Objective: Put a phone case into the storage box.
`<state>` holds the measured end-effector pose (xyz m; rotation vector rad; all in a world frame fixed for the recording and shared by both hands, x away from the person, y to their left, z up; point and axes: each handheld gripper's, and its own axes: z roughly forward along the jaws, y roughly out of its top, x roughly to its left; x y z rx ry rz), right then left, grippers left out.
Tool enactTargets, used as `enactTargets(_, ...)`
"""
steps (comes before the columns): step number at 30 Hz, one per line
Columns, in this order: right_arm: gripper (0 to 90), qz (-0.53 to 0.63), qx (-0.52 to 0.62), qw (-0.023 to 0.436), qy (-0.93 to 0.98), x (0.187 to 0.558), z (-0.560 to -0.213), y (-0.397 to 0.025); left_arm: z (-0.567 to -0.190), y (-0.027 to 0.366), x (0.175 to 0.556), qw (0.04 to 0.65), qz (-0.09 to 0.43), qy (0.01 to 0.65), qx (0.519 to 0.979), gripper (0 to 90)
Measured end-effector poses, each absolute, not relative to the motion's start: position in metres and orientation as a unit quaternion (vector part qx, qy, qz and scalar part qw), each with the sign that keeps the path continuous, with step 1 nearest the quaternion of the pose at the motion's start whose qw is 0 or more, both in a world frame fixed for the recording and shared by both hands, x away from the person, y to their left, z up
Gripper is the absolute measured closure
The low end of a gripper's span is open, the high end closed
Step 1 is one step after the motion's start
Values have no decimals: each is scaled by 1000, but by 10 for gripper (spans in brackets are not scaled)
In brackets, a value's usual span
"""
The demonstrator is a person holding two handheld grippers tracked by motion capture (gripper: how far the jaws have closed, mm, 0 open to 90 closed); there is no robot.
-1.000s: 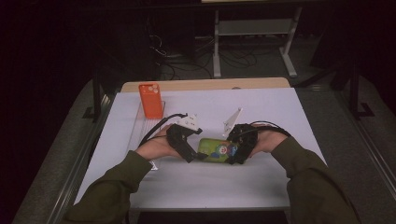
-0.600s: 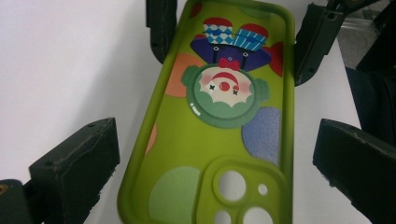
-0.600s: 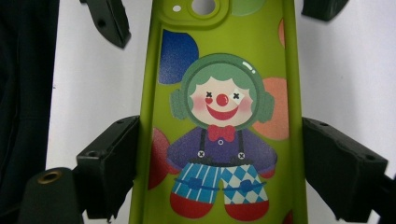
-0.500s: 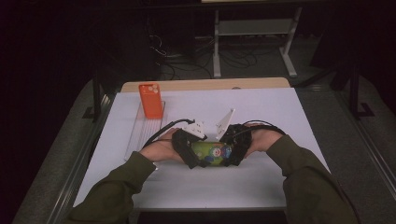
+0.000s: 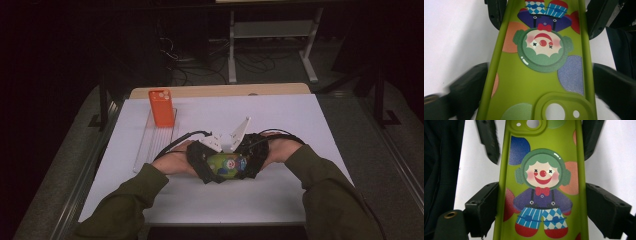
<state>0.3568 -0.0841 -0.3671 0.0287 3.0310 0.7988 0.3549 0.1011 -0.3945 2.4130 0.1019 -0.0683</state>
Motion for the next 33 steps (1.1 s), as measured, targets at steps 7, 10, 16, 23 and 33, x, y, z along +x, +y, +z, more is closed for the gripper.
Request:
enactTargets(7,154,254,5,2,967,356,-367,-84,-395,100,353,363,-34,47,930,118)
enactTargets(10,154,256,4,0,967,356,-367,-85,-394,100,353,364,-34,45,930,125)
enactTargets(16,151,257,-2,-3,966,357,-368,-85,-394,100,352,362,-38,45,931,139)
enactTargets(23,129,260,7,-16,965,358,-368,-90,-394,100,349,360,-34,51,931,146)
enactTargets(33,98,293,72,-5,953,357,-368,-117,-398,100,348,353,-8,105,930,148)
